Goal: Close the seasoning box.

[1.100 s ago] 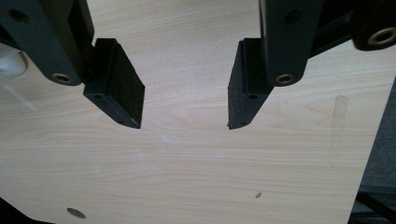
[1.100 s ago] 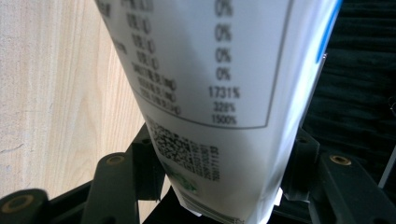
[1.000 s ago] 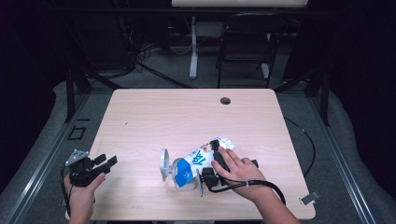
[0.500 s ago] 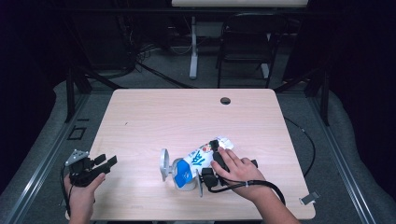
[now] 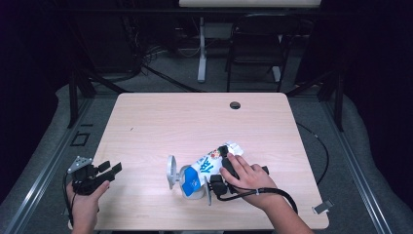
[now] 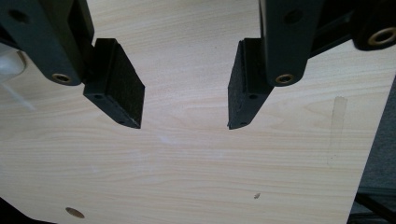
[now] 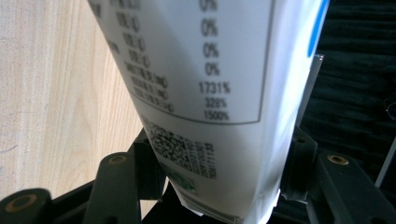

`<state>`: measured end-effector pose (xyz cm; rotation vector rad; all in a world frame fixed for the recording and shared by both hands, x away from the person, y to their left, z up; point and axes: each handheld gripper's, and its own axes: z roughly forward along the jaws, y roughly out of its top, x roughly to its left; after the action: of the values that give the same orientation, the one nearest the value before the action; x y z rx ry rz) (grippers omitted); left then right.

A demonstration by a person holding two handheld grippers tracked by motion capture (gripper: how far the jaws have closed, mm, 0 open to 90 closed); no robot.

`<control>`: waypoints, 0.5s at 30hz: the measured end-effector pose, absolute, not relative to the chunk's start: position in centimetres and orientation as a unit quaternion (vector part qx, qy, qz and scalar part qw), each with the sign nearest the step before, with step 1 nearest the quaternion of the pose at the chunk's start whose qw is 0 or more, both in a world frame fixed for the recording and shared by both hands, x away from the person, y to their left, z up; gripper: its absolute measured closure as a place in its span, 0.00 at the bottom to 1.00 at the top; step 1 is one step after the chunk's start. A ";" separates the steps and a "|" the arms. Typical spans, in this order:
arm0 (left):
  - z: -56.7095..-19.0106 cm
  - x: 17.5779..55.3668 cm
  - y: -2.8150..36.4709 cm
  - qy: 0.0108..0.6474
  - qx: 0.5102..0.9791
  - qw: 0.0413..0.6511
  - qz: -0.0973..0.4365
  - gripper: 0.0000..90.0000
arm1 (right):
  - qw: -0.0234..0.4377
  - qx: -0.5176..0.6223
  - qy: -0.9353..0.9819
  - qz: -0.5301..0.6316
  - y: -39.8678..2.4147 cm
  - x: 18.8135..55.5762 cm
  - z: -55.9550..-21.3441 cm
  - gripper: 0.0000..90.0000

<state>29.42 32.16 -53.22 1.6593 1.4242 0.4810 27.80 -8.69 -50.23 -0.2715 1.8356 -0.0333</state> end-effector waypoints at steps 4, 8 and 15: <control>-53.2 29.4 32.2 0.573 0.667 0.436 0.193 0.52 | 0.599 -0.117 0.792 -0.014 -8.7 27.8 -50.2 0.51; -53.2 29.4 32.2 0.573 0.667 0.436 0.193 0.52 | 0.599 -0.117 0.792 -0.013 -8.7 27.8 -50.2 0.51; -53.3 29.4 32.2 0.573 0.667 0.435 0.193 0.52 | 0.599 -0.117 0.792 -0.013 -8.7 27.8 -50.2 0.51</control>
<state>29.42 32.19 -53.25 1.6605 1.4258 0.4801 27.83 -8.66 -50.18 -0.2718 1.8368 -0.0293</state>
